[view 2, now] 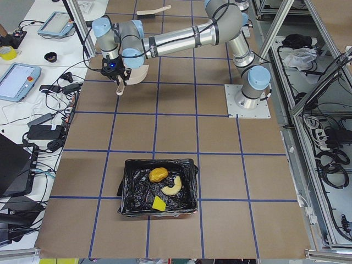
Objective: Sweep and dump trash into bin
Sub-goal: 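Return the dustpan with the left gripper while the right gripper sets the brush down, then lower the dustpan onto the table and open the left gripper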
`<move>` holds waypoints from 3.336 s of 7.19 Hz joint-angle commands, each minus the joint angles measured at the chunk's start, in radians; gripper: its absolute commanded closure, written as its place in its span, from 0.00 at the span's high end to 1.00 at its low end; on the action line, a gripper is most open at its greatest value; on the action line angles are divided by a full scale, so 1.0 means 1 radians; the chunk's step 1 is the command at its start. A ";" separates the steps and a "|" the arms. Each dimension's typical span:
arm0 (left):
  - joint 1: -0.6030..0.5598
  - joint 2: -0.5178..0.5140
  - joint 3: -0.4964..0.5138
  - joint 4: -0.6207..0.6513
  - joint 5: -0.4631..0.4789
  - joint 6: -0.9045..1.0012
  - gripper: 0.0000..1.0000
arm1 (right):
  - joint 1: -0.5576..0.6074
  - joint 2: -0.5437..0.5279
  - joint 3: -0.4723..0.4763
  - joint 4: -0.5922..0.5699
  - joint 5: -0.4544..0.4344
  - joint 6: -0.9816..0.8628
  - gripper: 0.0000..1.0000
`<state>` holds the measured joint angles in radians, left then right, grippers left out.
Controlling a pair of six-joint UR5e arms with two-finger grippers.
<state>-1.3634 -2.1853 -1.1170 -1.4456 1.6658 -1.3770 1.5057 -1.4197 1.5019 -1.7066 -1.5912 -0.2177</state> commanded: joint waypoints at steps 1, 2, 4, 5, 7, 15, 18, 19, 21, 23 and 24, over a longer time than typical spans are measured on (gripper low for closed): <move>-0.008 -0.066 0.002 0.075 -0.029 -0.080 0.00 | 0.018 -0.060 -0.012 0.083 0.049 -0.012 1.00; -0.010 -0.091 0.003 0.097 -0.031 -0.132 0.00 | 0.018 -0.065 -0.023 0.132 0.033 -0.011 1.00; -0.031 -0.116 0.002 0.099 -0.020 -0.163 0.00 | 0.018 -0.076 -0.028 0.163 0.031 -0.011 1.00; -0.045 -0.116 -0.003 0.091 -0.018 -0.152 0.00 | 0.019 -0.081 -0.026 0.176 0.040 -0.005 1.00; -0.077 -0.079 -0.050 0.044 0.017 -0.091 0.00 | 0.040 -0.078 -0.017 0.177 0.040 0.012 1.00; -0.077 -0.054 -0.190 0.192 0.080 -0.034 0.01 | 0.065 -0.085 -0.014 0.139 0.033 0.089 1.00; -0.074 -0.050 -0.195 0.203 0.103 -0.019 0.75 | 0.065 -0.085 -0.015 0.139 0.033 0.087 1.00; -0.071 -0.036 -0.193 0.194 0.103 -0.013 0.78 | 0.065 -0.087 -0.016 0.139 0.030 0.087 1.00; -0.065 0.024 -0.179 0.146 0.103 -0.022 0.87 | 0.065 -0.085 -0.016 0.139 0.030 0.083 1.00; -0.050 0.126 -0.162 0.087 0.103 -0.016 0.95 | 0.065 -0.085 -0.016 0.139 0.028 0.081 1.00; -0.042 0.187 -0.138 0.011 0.104 -0.001 0.94 | 0.065 -0.085 -0.016 0.139 0.027 0.083 1.00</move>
<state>-1.4149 -2.0663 -1.2776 -1.3631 1.7691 -1.3896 1.5708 -1.5049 1.4864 -1.5677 -1.5634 -0.1355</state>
